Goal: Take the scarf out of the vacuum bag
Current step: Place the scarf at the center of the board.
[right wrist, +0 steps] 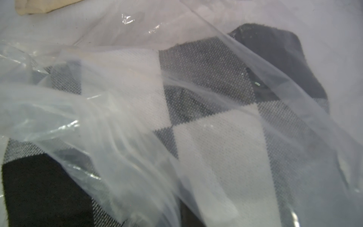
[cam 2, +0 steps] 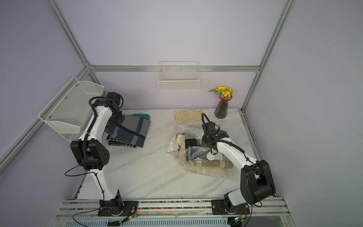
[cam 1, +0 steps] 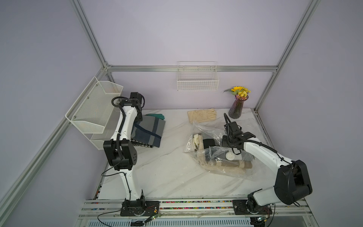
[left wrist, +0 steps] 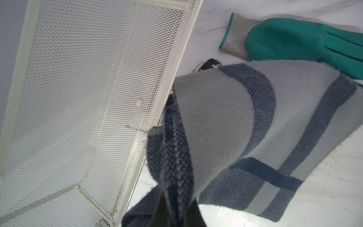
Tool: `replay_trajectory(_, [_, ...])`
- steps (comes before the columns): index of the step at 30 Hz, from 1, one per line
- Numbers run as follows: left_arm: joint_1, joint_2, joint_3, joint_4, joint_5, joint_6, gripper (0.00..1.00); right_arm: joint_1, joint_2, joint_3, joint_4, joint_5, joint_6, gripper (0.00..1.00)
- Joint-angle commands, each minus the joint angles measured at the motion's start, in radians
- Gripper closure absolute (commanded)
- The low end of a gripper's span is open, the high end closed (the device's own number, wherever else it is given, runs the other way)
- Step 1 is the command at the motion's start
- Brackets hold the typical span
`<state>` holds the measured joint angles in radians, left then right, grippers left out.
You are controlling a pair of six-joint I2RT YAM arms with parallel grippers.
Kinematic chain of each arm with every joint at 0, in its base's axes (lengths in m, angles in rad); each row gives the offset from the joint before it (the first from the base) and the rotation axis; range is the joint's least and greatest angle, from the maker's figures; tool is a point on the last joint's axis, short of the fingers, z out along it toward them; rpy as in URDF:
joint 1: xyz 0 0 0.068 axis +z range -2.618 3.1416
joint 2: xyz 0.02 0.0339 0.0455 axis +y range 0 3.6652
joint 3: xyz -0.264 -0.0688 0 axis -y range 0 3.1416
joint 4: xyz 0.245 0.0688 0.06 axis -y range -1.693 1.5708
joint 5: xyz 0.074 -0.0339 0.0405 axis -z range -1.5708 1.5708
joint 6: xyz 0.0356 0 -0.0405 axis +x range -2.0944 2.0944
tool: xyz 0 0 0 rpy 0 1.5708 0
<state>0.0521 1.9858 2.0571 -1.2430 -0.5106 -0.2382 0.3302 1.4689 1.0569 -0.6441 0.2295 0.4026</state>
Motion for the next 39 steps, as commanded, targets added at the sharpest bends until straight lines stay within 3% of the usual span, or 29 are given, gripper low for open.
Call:
replay_trajectory(1, [0.008,-0.001,0.007,0.024,-0.104,0.013,1.00,-0.007,0.017,-0.012,-0.009,-0.006,-0.001,0.96])
replay_trajectory(2, [0.007,0.004,0.008,0.024,-0.110,0.012,0.93,-0.007,0.015,-0.012,-0.009,-0.005,-0.003,0.96])
replay_trajectory(4, [0.009,0.007,0.011,0.026,-0.111,0.011,0.68,-0.008,0.014,-0.013,-0.009,-0.005,-0.003,0.96])
replay_trajectory(6, [0.009,0.008,0.017,0.026,-0.113,0.009,0.16,-0.007,0.015,-0.012,-0.009,-0.008,-0.004,0.95])
replay_trajectory(7, [0.008,0.007,0.018,0.026,-0.114,0.007,0.01,-0.007,0.015,-0.014,-0.009,-0.008,-0.001,0.96])
replay_trajectory(23, [-0.020,0.001,0.027,0.028,-0.037,-0.005,0.00,-0.007,0.003,-0.015,-0.017,-0.012,0.005,0.96])
replay_trajectory(29, [-0.030,-0.077,-0.027,0.085,0.214,-0.024,0.00,-0.007,-0.011,-0.018,-0.010,-0.017,-0.004,0.96])
replay_trajectory(35, [-0.056,-0.214,-0.226,0.256,0.557,-0.066,0.00,-0.007,-0.025,-0.017,-0.003,-0.041,-0.008,0.95])
replay_trajectory(39, [-0.096,-0.296,-0.396,0.381,0.723,-0.120,0.00,-0.006,-0.031,-0.018,0.009,-0.064,-0.011,0.95])
